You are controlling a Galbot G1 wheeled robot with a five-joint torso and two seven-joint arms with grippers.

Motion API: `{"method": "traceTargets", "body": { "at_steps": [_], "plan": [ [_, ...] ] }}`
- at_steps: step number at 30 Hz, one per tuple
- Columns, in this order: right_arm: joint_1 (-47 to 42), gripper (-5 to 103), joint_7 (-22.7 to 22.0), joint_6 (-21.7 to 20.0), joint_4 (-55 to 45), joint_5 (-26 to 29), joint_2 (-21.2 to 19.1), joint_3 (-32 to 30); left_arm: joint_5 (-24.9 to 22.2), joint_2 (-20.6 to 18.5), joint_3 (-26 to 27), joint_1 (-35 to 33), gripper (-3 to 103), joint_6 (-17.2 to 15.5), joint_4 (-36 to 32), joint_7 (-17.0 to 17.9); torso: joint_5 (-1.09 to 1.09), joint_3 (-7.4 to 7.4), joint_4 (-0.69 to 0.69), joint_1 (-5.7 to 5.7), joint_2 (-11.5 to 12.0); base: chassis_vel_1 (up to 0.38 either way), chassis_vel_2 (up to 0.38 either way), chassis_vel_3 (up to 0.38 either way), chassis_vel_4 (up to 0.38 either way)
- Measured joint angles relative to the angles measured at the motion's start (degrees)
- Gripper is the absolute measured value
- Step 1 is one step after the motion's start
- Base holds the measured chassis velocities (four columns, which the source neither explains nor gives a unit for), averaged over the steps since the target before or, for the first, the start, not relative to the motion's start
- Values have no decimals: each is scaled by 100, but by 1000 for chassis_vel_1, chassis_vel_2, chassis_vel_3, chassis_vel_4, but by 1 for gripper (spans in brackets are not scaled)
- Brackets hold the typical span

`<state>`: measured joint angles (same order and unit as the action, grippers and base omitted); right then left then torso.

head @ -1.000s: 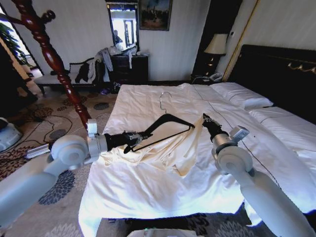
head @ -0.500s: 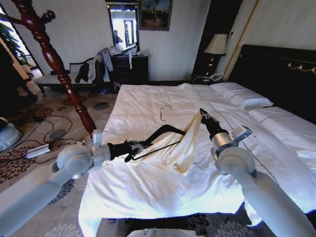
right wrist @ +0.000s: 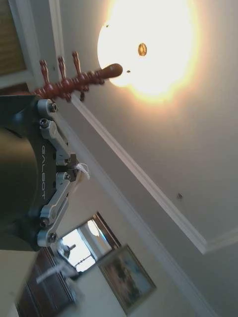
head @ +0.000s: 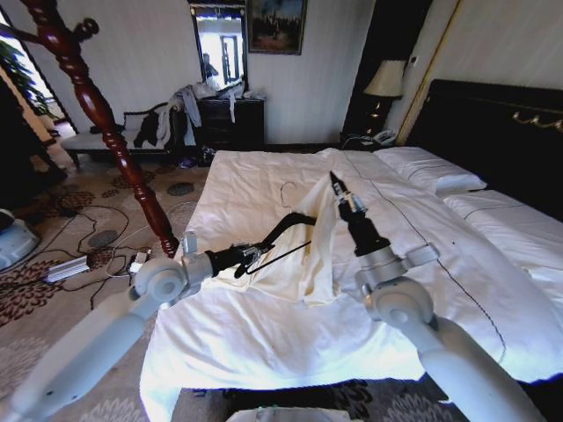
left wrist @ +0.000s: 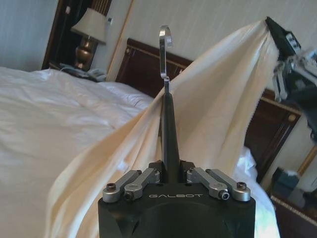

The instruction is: Pick up the clothes from the bed and hang them on the clothes hanger.

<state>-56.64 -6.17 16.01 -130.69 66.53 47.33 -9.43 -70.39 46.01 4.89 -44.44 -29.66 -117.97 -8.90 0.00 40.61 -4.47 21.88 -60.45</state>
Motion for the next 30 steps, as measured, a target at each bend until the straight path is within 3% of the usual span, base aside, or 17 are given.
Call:
{"method": "traceTargets", "body": {
  "at_steps": [6, 10, 13, 20, 25, 27, 29, 30],
  "plan": [
    [85, 0, 619, 143, 87, -91, 78, 293, 202, 491, -71, 202, 17, -16, 158, -19, 0, 0, 0, 0, 0, 0, 0, 0, 0],
    [54, 0, 948, 235, 120, -96, 99, 368, 178, 537, -93, 338, 17, -16, 216, -19, 1, 0, 0, 0, 0, 0, 0, 0, 0],
    [-53, 0, 1445, 345, 163, -196, 108, 434, 165, 556, -123, 482, 17, -6, 276, -16, 0, 0, 0, 0, 0, 0, 0, 0, 0],
    [-350, -1, 1471, 244, 195, -752, 87, 560, 41, 571, -162, 662, 17, -4, 233, 42, 0, 0, 0, 0, 0, 0, 0, 0, 0],
    [-624, 15, 1336, -48, 185, -951, 70, 599, -114, 472, -169, 766, 17, -6, 23, 83, 1, 0, 0, 0, 0, 0, 0, 0, 0],
    [-783, 25, 1557, -115, 139, -948, 20, 605, -133, 323, -168, 811, 17, -6, -2, 84, 0, 0, 0, 0, 0, 0, 0, 0, 0],
    [-932, 30, 2027, -106, 155, -942, -61, 602, -134, 224, -153, 818, 17, -3, -9, 83, -1, 0, 1, 0, 0, 0, 0, 0, 0],
    [-932, 30, 2027, -106, 155, -942, -61, 602, -134, 224, -153, 818, 17, -3, -9, 83, -1, 0, 1, 0, 0, 0, 0, 0, 0]
  ]
}}
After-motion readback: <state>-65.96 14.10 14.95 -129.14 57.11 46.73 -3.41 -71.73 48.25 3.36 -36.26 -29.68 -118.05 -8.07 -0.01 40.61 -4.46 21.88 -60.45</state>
